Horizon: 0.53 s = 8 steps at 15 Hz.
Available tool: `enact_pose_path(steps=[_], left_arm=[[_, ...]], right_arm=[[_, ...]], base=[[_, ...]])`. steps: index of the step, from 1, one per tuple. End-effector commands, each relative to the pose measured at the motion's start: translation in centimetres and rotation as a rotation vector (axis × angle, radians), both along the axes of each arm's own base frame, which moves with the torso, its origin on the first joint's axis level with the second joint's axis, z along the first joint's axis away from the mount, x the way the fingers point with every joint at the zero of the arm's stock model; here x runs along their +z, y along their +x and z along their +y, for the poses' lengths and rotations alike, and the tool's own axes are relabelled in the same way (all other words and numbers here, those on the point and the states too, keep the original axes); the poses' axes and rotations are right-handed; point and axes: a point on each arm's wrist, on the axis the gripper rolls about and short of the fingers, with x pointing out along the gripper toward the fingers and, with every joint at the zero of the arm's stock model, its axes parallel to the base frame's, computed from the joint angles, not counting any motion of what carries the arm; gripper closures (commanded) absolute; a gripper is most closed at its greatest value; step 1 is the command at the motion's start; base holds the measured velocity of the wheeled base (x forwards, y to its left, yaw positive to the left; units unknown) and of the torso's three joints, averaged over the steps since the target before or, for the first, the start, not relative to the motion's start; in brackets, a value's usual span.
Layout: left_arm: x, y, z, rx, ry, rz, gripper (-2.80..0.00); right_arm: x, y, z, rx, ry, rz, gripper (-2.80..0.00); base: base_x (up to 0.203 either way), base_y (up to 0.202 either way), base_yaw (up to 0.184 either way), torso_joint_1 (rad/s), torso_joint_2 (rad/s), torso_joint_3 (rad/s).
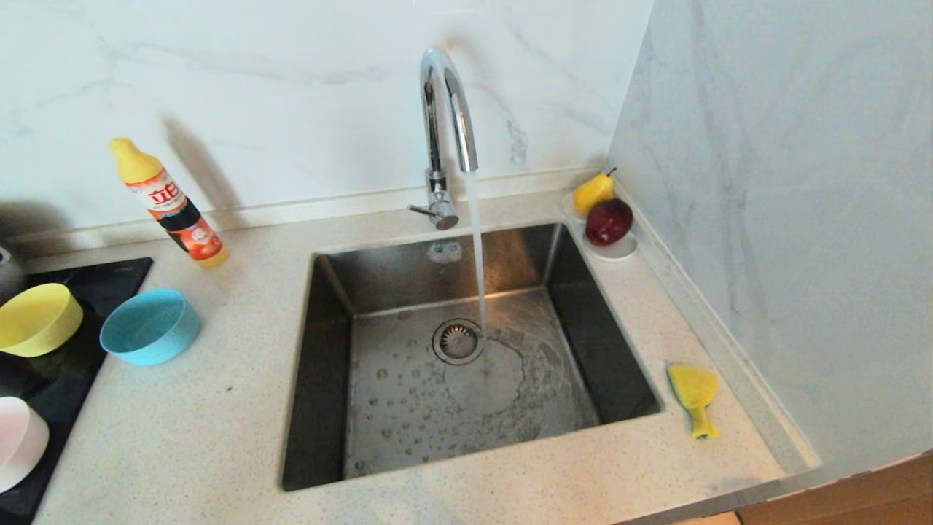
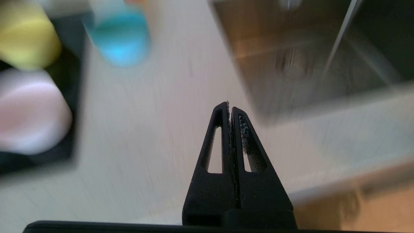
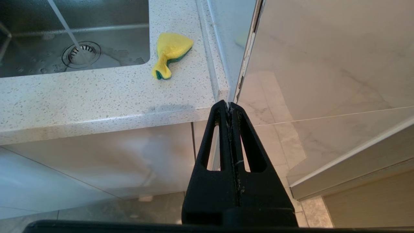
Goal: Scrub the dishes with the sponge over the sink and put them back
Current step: Turn off the faucet
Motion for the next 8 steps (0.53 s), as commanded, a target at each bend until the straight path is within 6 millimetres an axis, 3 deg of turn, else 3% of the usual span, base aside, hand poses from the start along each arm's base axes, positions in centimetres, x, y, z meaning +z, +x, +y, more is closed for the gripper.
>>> enact_pose_path(steps=[1, 4, 8], left_arm=[[5.9, 0.5, 0.0, -0.007, -0.014, -0.003, 0.00], [10.6, 5.8, -0.2, -0.070, -0.046, 0.195, 0.00], [14.3, 16.8, -0.9, -0.311, -0.165, 0.448, 0.00]], right_arm=[[0.0, 0.0, 0.0, 0.001, 0.000, -0.001, 0.00], [0.0, 0.0, 0.0, 0.001, 0.000, -0.001, 0.00], [0.0, 0.0, 0.0, 0.001, 0.000, -0.001, 0.00]], base=[[0.000, 0.000, 0.000, 0.000, 0.00, 0.000], [0.000, 0.000, 0.000, 0.000, 0.00, 0.000], [0.000, 0.000, 0.000, 0.000, 0.00, 0.000]])
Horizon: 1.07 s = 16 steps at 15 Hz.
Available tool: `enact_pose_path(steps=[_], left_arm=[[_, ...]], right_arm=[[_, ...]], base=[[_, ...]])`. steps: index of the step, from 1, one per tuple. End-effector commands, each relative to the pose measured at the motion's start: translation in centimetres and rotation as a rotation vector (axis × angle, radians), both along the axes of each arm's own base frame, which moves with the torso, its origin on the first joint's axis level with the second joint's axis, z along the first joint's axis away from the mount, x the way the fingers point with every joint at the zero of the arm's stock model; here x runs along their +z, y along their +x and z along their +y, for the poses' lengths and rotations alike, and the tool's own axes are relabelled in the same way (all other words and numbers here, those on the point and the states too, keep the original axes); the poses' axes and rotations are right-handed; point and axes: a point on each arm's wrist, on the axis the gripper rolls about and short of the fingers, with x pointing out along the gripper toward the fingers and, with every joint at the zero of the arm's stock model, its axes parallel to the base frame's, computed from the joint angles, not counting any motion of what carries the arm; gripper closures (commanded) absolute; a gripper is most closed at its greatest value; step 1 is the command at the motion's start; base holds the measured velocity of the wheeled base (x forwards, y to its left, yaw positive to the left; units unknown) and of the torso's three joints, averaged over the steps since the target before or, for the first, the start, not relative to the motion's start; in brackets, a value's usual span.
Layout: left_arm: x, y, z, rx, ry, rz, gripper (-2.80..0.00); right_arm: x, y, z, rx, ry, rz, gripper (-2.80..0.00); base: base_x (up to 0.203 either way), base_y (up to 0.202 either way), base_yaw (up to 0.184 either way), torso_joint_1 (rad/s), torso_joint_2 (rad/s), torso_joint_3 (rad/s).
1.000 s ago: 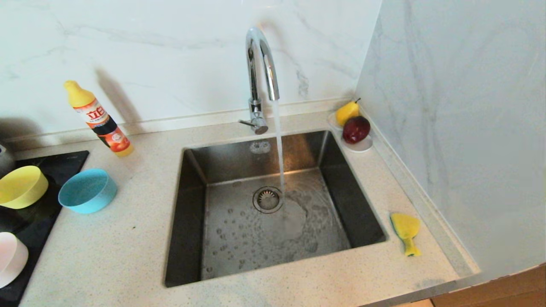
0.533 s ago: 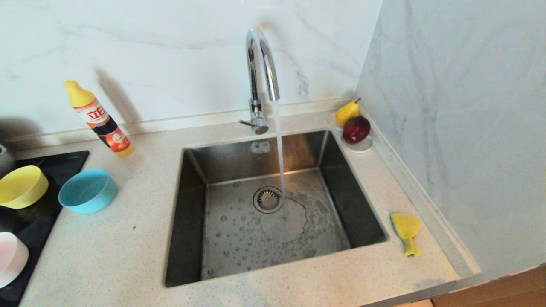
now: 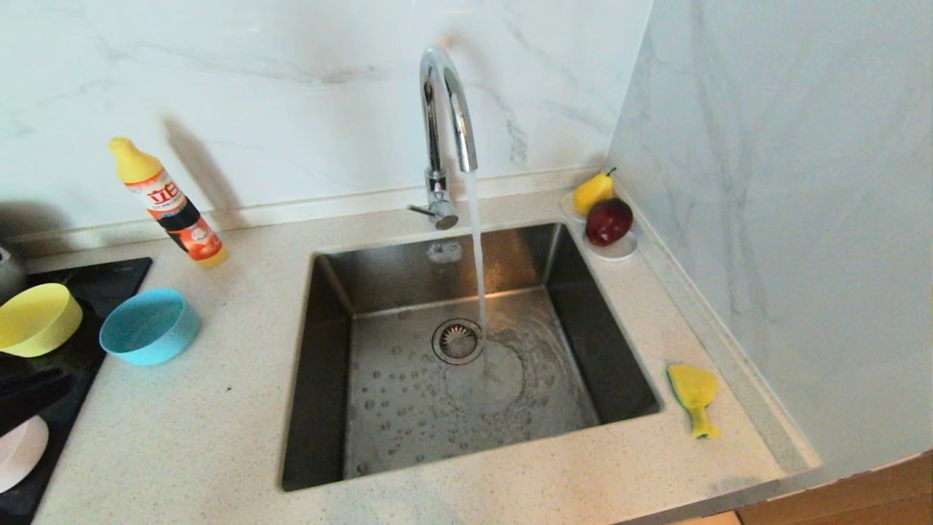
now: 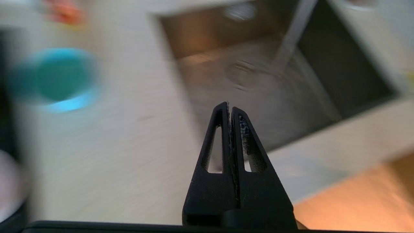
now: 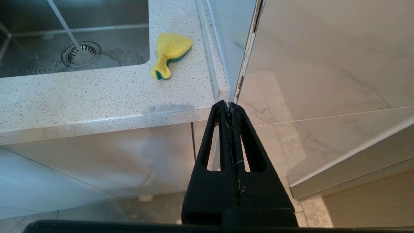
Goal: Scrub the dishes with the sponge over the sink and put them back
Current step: Turn off the faucet
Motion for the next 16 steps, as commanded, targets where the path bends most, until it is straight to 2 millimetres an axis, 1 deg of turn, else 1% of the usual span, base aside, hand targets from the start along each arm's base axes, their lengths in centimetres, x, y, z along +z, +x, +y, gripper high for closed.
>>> enact_pose_path(steps=[1, 2, 4, 7, 10, 12, 16], left_arm=[[0.5, 9.8, -0.8, -0.143, -0.082, 0.246, 0.00], [0.5, 12.0, -1.4, -0.195, -0.120, 0.293, 0.00], [-0.3, 16.1, -2.9, -0.286, -0.174, 0.389, 0.00], [-2.7, 20.1, -5.4, -0.360, -0.211, 0.500, 0.00], [-4.1, 22.8, -7.1, -0.371, -0.290, 0.516, 0.00], [-4.5, 24.2, -7.6, -0.368, -0.339, 0.492, 0.00], [-5.2, 26.8, -8.5, -0.362, -0.369, 0.500, 0.00]], right_arm=[[0.0, 0.0, 0.0, 0.001, 0.000, -0.001, 0.00], [0.0, 0.0, 0.0, 0.001, 0.000, -0.002, 0.00], [0.0, 0.0, 0.0, 0.001, 0.000, -0.001, 0.00], [0.0, 0.0, 0.0, 0.001, 0.000, -0.002, 0.00], [0.0, 0.0, 0.0, 0.001, 0.000, 0.000, 0.00], [0.0, 0.0, 0.0, 0.000, 0.000, 0.000, 0.00], [0.0, 0.0, 0.0, 0.001, 0.000, -0.001, 0.00]], base=[[0.000, 0.000, 0.000, 0.000, 0.00, 0.000], [0.000, 0.000, 0.000, 0.000, 0.00, 0.000], [0.000, 0.000, 0.000, 0.000, 0.00, 0.000], [0.000, 0.000, 0.000, 0.000, 0.00, 0.000], [0.000, 0.000, 0.000, 0.000, 0.00, 0.000], [0.000, 0.000, 0.000, 0.000, 0.00, 0.000], [0.000, 0.000, 0.000, 0.000, 0.00, 0.000]])
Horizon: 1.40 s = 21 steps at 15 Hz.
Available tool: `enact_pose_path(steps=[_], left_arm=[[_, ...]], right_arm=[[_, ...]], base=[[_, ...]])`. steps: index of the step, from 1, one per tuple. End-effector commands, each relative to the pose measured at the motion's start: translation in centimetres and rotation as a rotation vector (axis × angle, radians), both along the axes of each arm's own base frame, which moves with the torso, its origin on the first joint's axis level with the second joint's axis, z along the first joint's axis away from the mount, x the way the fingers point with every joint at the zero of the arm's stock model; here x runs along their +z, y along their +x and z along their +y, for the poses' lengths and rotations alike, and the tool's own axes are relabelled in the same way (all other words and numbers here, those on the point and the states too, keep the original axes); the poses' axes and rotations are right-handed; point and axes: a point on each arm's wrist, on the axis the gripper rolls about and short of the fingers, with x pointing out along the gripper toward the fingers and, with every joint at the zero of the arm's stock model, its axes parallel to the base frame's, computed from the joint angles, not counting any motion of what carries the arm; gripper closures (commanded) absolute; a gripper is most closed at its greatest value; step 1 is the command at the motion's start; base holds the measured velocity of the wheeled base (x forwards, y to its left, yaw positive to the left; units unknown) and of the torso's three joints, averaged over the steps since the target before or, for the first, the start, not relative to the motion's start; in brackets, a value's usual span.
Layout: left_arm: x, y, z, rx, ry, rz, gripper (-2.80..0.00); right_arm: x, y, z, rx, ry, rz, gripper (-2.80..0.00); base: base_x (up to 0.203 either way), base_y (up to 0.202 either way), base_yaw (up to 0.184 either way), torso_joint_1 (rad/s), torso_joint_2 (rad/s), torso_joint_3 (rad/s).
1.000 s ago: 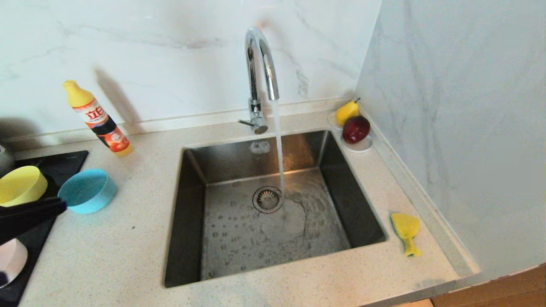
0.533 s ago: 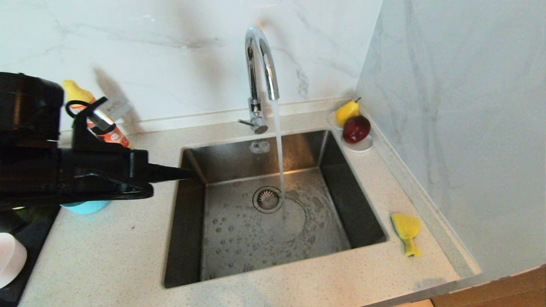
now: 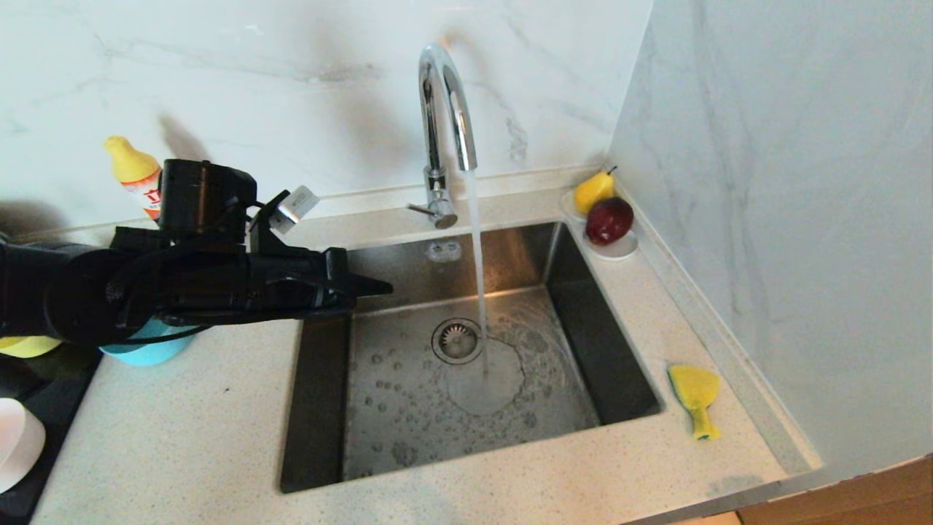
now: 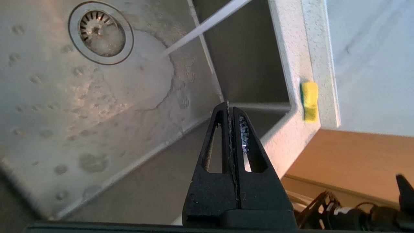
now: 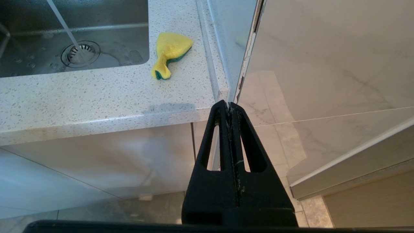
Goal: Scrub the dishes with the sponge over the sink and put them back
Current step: Turn off the faucet
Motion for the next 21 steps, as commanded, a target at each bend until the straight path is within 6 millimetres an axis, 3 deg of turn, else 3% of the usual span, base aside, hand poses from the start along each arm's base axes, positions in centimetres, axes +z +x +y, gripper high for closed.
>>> enact_pose_path(steps=[1, 8, 16, 21], left_arm=[[-1.2, 2.3, -0.6, 0.004, -0.003, 0.029, 0.00], [-2.9, 7.2, -1.8, 0.067, -0.154, -0.007, 0.00], [-3.7, 10.6, -2.4, 0.135, -0.259, -0.097, 0.00], [-3.3, 12.1, -2.6, 0.157, -0.310, -0.121, 0.00]], right_arm=[[0.0, 0.0, 0.0, 0.000, 0.000, 0.000, 0.00], [0.0, 0.0, 0.0, 0.001, 0.000, 0.000, 0.00], [0.0, 0.0, 0.0, 0.001, 0.000, -0.001, 0.00], [0.0, 0.0, 0.0, 0.001, 0.000, 0.000, 0.00]], base=[[0.000, 0.000, 0.000, 0.000, 0.00, 0.000], [0.000, 0.000, 0.000, 0.000, 0.00, 0.000], [0.000, 0.000, 0.000, 0.000, 0.00, 0.000], [0.000, 0.000, 0.000, 0.000, 0.00, 0.000]])
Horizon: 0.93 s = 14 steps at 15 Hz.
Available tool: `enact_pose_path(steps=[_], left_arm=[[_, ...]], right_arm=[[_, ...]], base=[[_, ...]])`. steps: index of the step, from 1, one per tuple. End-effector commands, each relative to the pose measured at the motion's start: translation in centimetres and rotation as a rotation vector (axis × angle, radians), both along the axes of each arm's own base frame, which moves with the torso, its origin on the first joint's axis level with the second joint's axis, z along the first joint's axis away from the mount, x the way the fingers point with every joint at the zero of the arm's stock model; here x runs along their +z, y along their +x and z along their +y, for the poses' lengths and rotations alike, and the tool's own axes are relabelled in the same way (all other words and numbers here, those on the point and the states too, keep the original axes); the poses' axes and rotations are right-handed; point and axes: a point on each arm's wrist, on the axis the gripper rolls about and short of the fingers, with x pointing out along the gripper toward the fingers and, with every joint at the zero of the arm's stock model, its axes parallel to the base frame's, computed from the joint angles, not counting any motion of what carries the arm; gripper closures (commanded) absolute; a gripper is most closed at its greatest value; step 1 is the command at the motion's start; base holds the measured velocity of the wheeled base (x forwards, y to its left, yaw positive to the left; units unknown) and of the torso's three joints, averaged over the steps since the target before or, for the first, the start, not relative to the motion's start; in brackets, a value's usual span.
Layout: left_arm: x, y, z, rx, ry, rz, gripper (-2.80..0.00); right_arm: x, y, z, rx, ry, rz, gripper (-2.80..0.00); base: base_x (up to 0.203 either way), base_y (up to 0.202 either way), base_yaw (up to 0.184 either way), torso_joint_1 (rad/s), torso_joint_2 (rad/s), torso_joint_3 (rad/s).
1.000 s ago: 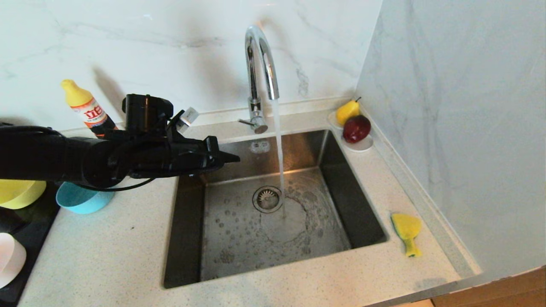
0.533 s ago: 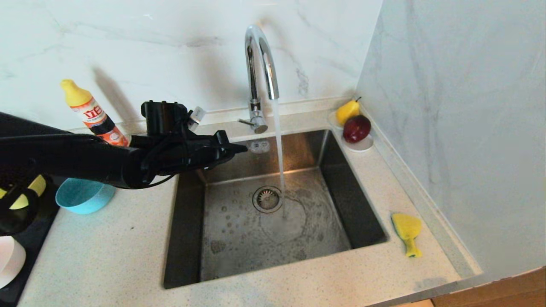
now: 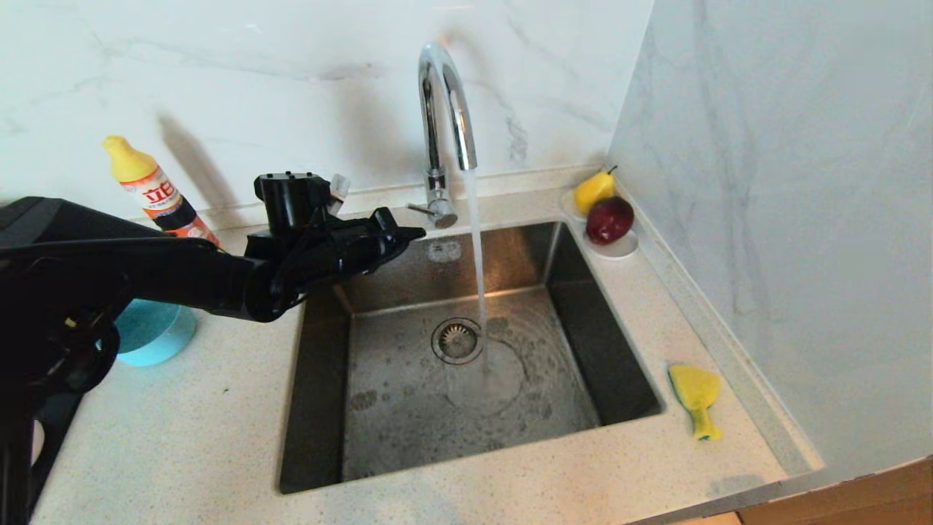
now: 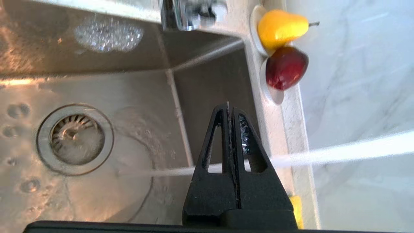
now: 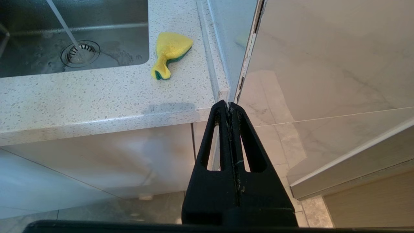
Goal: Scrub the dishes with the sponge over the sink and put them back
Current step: Turn off the faucet
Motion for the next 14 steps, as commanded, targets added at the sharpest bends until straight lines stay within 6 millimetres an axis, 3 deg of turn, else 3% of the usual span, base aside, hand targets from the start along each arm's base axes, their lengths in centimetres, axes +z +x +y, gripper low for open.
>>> enact_pose_path(steps=[1, 14], left_arm=[[-0.1, 0.8, 0.0, 0.003, -0.017, -0.004, 0.00], [1.1, 3.0, 1.9, 0.058, -0.089, -0.025, 0.00]], right_arm=[[0.0, 0.0, 0.0, 0.001, 0.000, -0.001, 0.00], [0.0, 0.0, 0.0, 0.001, 0.000, 0.000, 0.00]], base=[[0.000, 0.000, 0.000, 0.000, 0.00, 0.000], [0.000, 0.000, 0.000, 0.000, 0.00, 0.000]])
